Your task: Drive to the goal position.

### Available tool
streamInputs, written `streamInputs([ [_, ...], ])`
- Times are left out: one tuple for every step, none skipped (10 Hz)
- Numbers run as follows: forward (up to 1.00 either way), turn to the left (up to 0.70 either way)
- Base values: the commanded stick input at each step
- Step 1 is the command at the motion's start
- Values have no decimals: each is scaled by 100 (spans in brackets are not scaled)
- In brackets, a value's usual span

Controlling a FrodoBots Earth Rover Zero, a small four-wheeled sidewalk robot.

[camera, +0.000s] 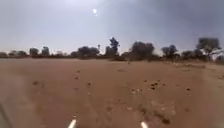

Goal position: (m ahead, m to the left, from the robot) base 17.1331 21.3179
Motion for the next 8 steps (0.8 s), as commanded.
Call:
streamInputs([
  [70,0],
  [70,0],
  [70,0],
  [70,0],
  [70,0],
  [70,0],
  [70,0],
  [70,-35],
])
